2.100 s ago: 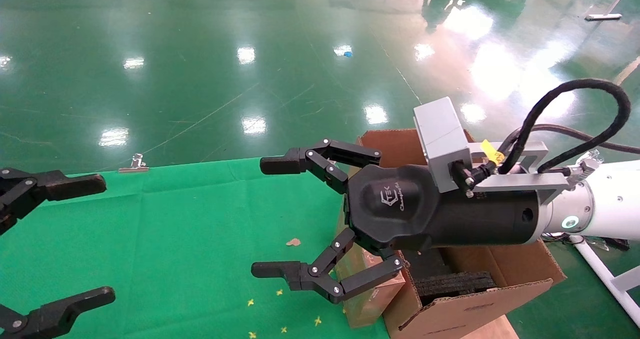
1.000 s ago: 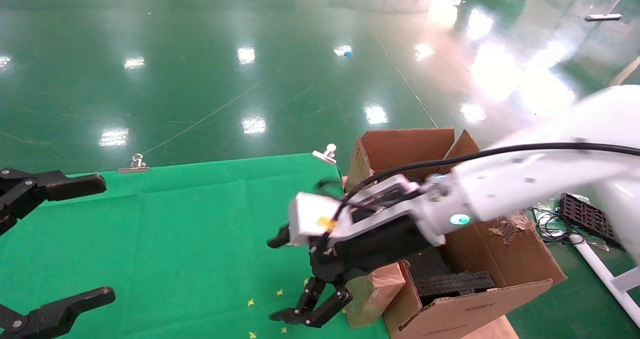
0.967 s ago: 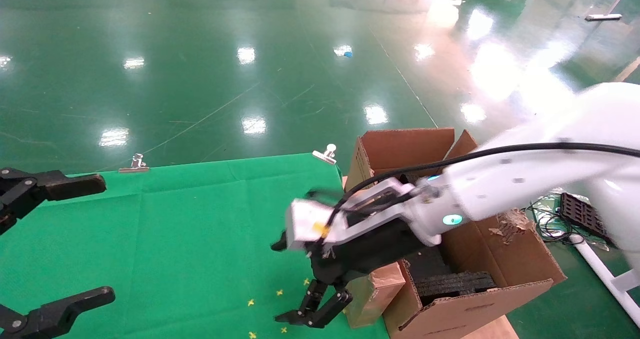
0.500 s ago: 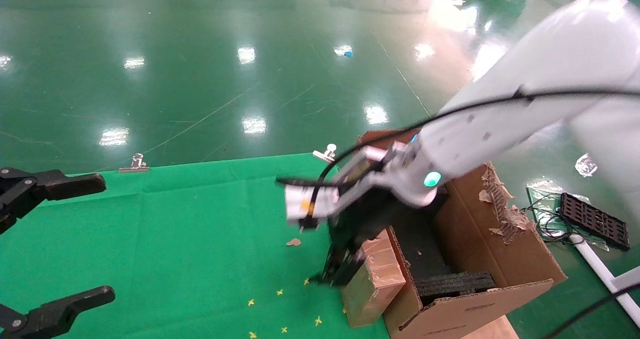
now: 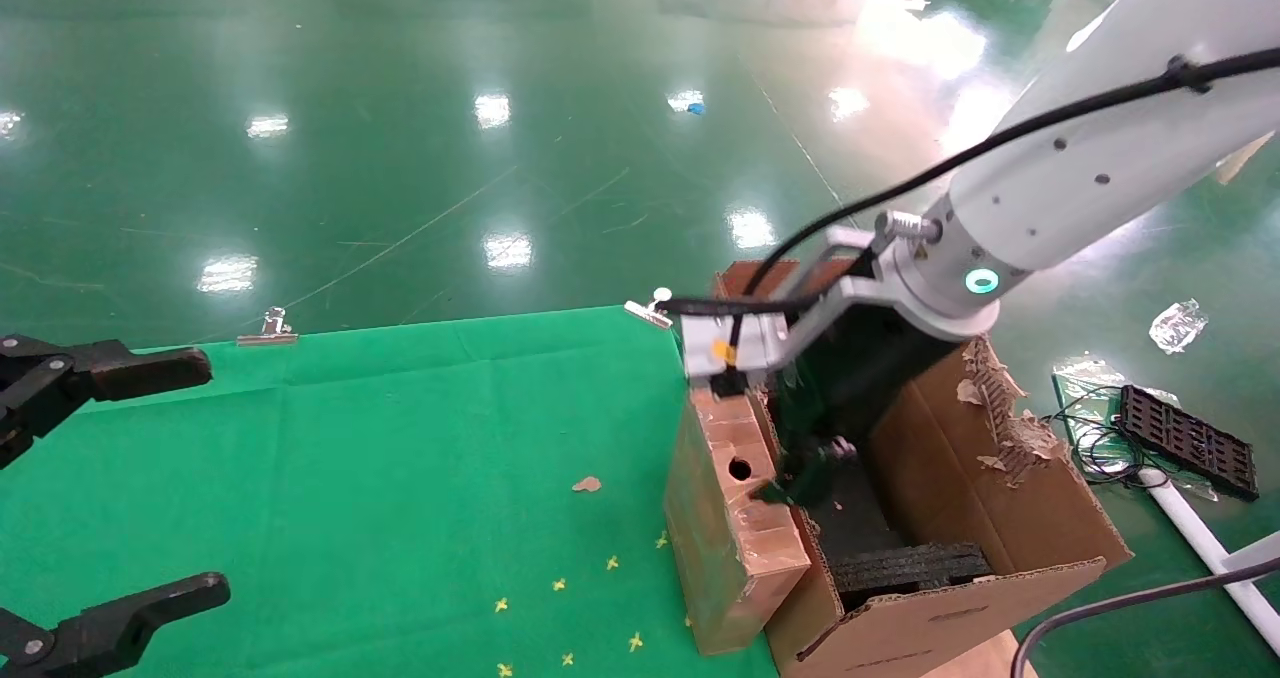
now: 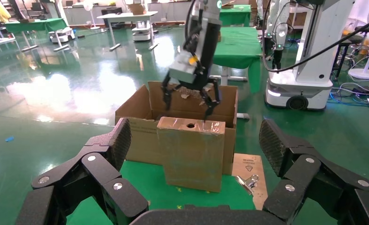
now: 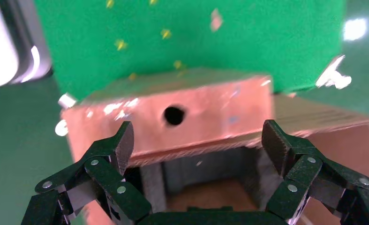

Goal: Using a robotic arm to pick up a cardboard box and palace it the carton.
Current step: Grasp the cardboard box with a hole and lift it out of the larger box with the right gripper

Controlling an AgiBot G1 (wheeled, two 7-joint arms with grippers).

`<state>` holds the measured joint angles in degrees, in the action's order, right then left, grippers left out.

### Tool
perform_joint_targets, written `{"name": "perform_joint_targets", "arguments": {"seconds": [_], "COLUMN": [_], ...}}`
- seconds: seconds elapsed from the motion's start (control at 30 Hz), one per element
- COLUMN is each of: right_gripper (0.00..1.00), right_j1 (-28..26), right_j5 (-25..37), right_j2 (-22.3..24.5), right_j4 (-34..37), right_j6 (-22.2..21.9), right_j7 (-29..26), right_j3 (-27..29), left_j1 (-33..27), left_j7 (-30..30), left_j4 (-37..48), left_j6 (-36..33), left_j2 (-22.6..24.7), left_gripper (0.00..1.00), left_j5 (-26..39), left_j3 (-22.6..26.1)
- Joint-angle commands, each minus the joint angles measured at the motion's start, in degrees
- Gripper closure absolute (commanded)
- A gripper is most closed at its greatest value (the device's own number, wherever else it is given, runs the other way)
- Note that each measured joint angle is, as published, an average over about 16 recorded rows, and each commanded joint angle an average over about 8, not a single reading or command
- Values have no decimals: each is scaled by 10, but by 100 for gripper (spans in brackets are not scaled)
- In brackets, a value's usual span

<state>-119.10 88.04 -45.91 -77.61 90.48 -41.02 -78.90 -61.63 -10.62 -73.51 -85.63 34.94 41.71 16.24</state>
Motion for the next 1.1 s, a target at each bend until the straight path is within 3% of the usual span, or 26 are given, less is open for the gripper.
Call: {"name": "perform_joint_targets", "arguments": {"seconds": [0.03,0.37,0.7,0.87,1.1], "right_gripper": [0,0,0,0,0], "right_j1": [-14,-54,-82,-95,-95], "right_j5": [-6,-22,-16,0,-22], "right_j2": [-1,-24,-37,-30,-21], "right_j4": [0,0,0,3,24], "right_j6": [-1,-11,-28,-51,-63], "right_j7": [-4,-43,-97,-188,-388], "right_j3": [-31,-125,-167,-168,-161], "left_j1": [0,0,0,0,0], "left_j7": [0,0,0,1,1], "left_j4": [0,0,0,0,0], "left_j6": [0,0,0,0,1], "left_j2": [0,0,0,0,-1], "left_gripper": [0,0,0,0,0], "left_j5": [0,0,-1,-1,-1], "left_j3": [0,0,1,1,1]}}
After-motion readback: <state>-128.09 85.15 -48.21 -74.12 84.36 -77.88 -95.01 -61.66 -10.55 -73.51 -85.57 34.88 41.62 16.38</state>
